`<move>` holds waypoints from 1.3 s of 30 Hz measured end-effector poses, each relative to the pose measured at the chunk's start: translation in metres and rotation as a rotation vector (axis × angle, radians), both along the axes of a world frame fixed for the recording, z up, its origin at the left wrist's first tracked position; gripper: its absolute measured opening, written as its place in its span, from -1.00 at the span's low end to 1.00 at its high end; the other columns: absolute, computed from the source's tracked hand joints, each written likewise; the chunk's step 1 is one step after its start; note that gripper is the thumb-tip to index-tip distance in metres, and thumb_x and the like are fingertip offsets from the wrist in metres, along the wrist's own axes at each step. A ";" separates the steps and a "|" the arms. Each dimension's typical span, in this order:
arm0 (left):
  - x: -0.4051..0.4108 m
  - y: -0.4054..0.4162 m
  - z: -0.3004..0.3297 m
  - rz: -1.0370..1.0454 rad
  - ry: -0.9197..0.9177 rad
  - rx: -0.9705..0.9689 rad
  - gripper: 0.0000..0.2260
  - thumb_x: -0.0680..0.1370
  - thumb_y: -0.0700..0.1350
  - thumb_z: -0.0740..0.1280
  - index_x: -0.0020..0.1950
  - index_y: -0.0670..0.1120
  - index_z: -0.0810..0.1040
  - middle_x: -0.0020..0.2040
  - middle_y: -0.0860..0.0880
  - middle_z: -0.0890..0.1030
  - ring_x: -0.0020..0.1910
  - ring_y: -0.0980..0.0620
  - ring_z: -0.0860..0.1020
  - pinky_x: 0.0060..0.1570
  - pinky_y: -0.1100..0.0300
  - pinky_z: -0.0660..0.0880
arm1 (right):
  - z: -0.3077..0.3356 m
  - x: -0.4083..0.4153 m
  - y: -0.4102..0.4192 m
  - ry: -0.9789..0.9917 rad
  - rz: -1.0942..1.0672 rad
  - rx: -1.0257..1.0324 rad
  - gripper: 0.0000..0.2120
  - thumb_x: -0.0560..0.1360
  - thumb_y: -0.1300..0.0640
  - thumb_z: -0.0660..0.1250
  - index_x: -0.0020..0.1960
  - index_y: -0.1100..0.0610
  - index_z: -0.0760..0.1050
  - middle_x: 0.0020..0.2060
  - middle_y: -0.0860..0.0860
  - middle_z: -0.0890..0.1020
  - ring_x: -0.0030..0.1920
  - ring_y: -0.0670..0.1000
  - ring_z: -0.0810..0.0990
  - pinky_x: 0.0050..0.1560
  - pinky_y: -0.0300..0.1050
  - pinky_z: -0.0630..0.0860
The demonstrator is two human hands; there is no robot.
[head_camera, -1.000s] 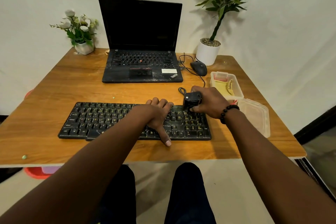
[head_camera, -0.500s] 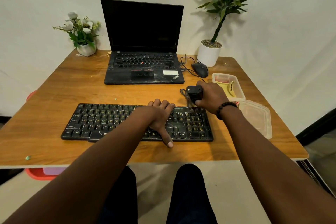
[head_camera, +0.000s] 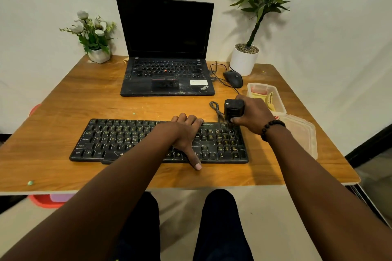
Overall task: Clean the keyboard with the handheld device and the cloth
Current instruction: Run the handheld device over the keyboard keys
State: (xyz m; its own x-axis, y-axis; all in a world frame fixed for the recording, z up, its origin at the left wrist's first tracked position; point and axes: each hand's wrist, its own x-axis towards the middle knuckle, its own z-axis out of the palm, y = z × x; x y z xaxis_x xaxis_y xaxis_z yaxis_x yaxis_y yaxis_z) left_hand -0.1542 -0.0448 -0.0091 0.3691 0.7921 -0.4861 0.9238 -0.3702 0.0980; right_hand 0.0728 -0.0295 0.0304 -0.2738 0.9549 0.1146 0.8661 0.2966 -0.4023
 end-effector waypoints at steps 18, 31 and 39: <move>0.000 0.000 0.000 0.008 0.006 -0.010 0.39 0.09 0.48 0.53 0.62 0.07 -0.27 0.61 0.05 -0.14 0.56 -0.21 -0.08 0.48 -0.33 0.12 | -0.002 0.002 -0.017 0.198 0.044 -0.089 -0.63 0.33 0.14 0.54 0.07 0.10 0.49 -0.08 -0.05 0.63 -0.07 -0.06 0.58 -0.19 -0.30 0.43; 0.002 -0.003 0.004 0.015 0.015 -0.007 0.36 0.12 0.46 0.54 0.62 0.06 -0.26 0.61 0.05 -0.14 0.56 -0.21 -0.08 0.48 -0.32 0.12 | 0.016 -0.011 -0.015 -0.131 0.192 -0.169 -0.67 0.33 0.15 0.53 -0.07 0.00 0.40 -0.17 -0.04 0.58 -0.14 -0.02 0.53 -0.30 -0.26 0.34; 0.001 -0.003 0.003 0.007 0.015 -0.002 0.37 0.12 0.46 0.54 0.62 0.06 -0.27 0.61 0.03 -0.12 0.56 -0.20 -0.07 0.49 -0.32 0.11 | 0.004 -0.009 -0.020 0.028 0.174 -0.188 -0.69 0.33 0.14 0.54 -0.07 0.00 0.44 -0.16 -0.09 0.60 -0.10 -0.06 0.56 -0.25 -0.30 0.37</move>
State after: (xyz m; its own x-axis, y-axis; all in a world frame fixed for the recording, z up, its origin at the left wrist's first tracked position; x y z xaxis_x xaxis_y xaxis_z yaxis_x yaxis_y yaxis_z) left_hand -0.1536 -0.0480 -0.0064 0.3565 0.7935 -0.4932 0.9276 -0.3638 0.0852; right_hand 0.0638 -0.0495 0.0339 -0.4352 0.8989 -0.0507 0.7961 0.3579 -0.4880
